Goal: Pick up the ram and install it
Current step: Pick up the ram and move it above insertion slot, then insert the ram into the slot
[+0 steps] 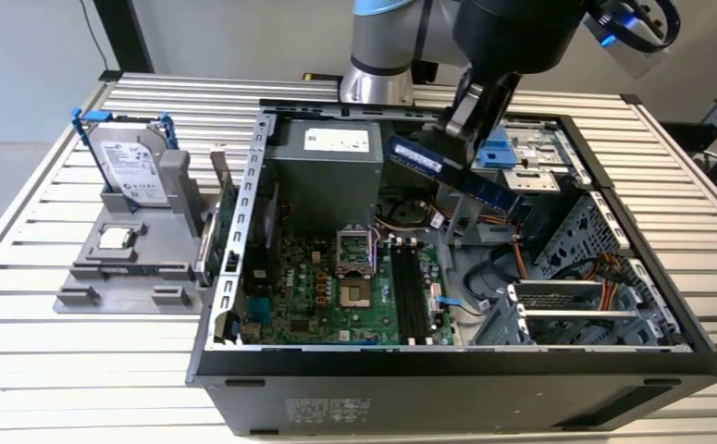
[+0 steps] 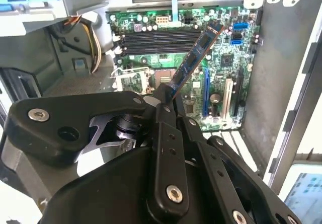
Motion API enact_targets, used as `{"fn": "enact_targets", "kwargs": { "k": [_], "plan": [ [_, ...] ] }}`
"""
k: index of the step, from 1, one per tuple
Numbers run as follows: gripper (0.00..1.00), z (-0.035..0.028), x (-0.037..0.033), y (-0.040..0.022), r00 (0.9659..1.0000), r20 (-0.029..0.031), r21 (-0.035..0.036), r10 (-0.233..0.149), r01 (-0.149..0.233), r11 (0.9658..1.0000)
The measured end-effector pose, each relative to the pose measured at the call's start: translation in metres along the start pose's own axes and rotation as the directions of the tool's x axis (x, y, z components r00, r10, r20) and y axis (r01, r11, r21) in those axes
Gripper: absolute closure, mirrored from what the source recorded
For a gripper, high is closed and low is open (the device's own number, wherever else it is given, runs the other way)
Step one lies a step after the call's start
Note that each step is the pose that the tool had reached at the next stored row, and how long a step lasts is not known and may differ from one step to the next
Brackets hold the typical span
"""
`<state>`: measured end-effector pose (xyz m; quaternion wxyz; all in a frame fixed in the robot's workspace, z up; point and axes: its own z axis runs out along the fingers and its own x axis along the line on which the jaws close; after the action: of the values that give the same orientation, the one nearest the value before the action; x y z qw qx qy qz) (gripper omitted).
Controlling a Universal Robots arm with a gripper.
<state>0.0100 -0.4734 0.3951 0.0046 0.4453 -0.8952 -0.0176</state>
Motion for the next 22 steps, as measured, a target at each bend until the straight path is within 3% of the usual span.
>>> {"fn": "enact_targets", "kwargs": {
  "k": [5,8,11,17,22],
  "plan": [
    [1.0,0.0,0.0,0.0,0.9969,0.0028,0.0005,0.079,-0.079,0.9969],
    [1.0,0.0,0.0,0.0,0.9917,0.0047,0.0007,0.128,-0.128,0.9917],
    [1.0,0.0,0.0,0.0,0.9841,0.0065,0.0007,0.178,-0.178,0.9841],
    [1.0,0.0,0.0,0.0,0.9614,0.0101,0.0006,0.275,-0.275,0.9614],
    [1.0,0.0,0.0,0.0,0.9358,0.0131,0.0003,0.352,-0.352,0.9359]
  ]
}}
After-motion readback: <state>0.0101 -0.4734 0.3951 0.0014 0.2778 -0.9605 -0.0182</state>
